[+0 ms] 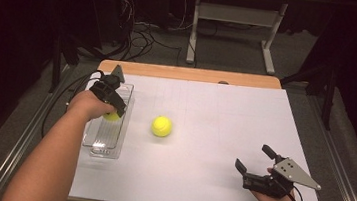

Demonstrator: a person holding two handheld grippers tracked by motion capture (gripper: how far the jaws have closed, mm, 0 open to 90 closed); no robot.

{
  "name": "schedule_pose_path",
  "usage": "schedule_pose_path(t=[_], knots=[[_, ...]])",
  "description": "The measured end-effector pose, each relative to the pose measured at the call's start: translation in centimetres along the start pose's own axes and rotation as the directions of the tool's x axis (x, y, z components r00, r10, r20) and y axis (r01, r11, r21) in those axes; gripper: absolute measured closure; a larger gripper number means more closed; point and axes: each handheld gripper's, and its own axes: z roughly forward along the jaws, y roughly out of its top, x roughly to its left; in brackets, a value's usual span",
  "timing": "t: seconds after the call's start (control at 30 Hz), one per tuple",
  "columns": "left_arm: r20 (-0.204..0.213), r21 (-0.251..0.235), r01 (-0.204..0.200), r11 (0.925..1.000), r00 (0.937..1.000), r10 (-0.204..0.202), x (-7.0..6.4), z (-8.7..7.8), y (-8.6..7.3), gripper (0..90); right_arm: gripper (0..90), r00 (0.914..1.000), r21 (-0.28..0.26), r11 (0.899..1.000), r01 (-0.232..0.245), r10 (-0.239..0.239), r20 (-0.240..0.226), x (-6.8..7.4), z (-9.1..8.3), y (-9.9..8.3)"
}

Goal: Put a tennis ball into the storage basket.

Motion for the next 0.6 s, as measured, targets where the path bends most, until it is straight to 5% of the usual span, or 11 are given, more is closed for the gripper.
schedule_pose_path(t=[0.17, 0.6], knots=[[0.018, -0.051, 0.033, 0.9981, 0.9993, -0.032, 0.2, -0.9, -0.1, 1.7, 0.7, 1.0000, -0.002, 1.000, 0.001, -0.001, 0.000, 0.0, 0.0, 0.0], [0.038, -0.041, 0.012, 0.9991, 0.9992, -0.011, 0.3, -1.6, -1.0, 0.6, 0.7, 1.0000, -0.001, 1.000, 0.007, -0.007, -0.003, 0.1, 0.2, 0.0]])
